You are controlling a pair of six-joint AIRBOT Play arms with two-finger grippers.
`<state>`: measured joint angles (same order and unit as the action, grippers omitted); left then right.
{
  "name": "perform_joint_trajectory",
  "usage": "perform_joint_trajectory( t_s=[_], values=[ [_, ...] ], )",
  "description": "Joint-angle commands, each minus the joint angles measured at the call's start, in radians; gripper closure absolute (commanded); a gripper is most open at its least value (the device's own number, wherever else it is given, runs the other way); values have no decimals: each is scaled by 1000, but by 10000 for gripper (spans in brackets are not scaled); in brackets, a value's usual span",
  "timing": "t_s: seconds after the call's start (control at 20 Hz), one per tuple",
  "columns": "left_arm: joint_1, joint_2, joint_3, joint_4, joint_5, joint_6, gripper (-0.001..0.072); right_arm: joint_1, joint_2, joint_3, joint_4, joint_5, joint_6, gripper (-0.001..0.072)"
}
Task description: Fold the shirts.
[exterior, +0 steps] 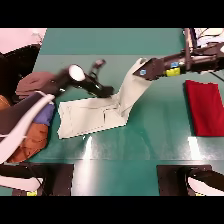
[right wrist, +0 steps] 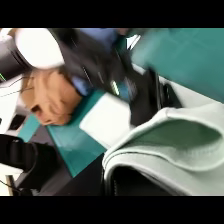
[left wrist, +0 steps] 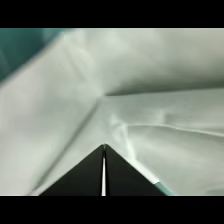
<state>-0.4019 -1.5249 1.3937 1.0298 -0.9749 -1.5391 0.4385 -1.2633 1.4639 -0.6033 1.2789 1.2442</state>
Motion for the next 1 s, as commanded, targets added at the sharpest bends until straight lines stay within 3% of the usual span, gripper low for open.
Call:
perform_joint_trajectory(
  t_s=[0.0,0.2,0.25,0.3,0.35,0.4,0.5,0.65,0.9,0.95],
  values=[
    [182,196,6,129,-50,3,682,154,-55,1,17,-101,-25,696],
    [367,401,6,233,-67,2,683,423,-240,21,137,-332,-174,689],
    [399,430,6,234,-77,2,683,478,-296,50,124,-367,-191,576],
    [425,452,6,234,-94,2,683,523,-357,90,122,-376,-214,294],
    [444,467,6,235,-112,2,683,549,-409,135,122,-355,-214,87],
    [457,473,6,235,-131,3,683,561,-454,183,114,-304,-213,90],
    [463,475,6,254,-173,5,683,544,-493,247,32,-195,-143,247],
    [463,475,6,254,-203,29,683,454,-441,174,-67,-116,-91,247],
    [463,475,6,252,-222,29,682,196,-232,-234,-184,-210,41,250],
    [463,475,6,249,-222,29,683,143,-208,-301,-174,-228,47,211]
  ],
)
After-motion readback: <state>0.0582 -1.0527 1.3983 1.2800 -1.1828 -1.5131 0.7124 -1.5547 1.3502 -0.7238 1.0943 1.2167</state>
